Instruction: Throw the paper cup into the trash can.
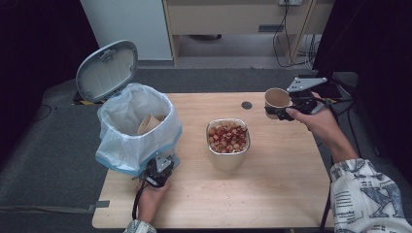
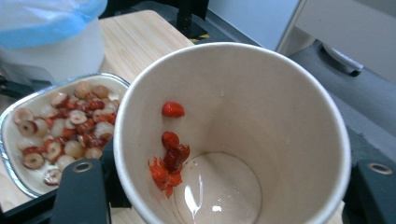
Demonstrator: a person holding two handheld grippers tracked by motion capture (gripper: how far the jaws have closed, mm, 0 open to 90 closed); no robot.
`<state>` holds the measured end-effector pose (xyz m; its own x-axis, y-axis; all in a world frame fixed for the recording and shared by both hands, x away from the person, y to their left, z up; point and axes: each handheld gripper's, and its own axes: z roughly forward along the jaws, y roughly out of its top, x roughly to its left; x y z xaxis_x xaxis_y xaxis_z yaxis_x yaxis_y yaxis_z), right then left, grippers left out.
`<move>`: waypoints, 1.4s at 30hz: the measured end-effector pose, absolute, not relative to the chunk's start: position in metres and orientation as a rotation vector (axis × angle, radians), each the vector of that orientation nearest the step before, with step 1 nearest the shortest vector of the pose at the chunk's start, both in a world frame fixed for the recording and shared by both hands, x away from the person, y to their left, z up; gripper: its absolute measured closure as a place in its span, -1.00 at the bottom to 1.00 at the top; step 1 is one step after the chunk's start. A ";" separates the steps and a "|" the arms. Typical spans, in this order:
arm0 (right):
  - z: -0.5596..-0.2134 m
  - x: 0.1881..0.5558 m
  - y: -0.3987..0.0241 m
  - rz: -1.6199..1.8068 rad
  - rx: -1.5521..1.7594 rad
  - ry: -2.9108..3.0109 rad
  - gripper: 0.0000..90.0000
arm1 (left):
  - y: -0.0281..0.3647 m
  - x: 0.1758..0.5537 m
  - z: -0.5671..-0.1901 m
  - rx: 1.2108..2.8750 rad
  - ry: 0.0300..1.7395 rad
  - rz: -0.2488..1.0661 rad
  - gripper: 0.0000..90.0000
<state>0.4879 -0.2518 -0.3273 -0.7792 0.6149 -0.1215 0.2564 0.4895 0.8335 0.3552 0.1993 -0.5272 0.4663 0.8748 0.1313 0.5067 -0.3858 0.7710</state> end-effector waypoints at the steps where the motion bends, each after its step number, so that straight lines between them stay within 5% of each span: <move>1: -0.327 0.488 -0.251 1.211 0.729 2.337 -0.34 | 0.199 0.355 -0.527 2.050 1.143 0.710 0.98; 42: -0.304 0.488 -0.228 1.309 0.775 2.370 -0.33 | 0.199 0.355 -0.527 2.049 1.143 0.710 0.98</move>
